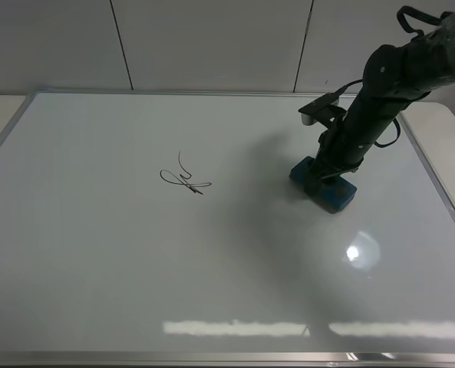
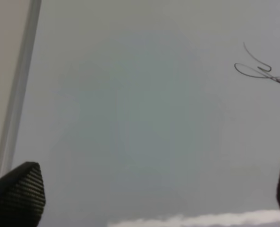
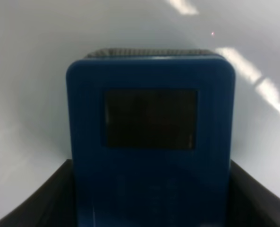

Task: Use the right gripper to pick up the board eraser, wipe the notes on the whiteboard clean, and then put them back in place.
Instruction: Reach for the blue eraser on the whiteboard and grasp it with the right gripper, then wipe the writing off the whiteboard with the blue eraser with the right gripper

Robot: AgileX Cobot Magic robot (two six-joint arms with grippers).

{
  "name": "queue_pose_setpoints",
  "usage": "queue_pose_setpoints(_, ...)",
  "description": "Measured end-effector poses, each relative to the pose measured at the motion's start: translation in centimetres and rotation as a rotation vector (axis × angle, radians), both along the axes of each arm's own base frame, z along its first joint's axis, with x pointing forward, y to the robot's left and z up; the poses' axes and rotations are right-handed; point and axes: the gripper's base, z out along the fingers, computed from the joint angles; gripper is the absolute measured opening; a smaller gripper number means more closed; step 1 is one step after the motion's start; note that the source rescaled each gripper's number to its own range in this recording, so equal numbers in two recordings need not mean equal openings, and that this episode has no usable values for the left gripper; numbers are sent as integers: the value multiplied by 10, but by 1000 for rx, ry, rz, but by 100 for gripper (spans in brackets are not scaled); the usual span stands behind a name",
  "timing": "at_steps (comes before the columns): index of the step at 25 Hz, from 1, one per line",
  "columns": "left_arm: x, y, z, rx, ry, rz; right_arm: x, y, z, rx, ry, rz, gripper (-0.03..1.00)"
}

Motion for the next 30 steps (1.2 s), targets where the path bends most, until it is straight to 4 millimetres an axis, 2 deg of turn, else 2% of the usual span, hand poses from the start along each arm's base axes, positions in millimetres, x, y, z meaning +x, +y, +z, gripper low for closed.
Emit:
queue_pose_setpoints(5, 0, 0, 0, 0, 0, 0, -1, 0, 6, 9, -9, -3, 1)
queue_pose_setpoints(24, 0, 0, 0, 0, 0, 0, -1, 0, 6, 9, -9, -5, 1)
queue_pose_setpoints(30, 0, 0, 0, 0, 0, 0, -3, 5, 15, 80, 1, -85, 1)
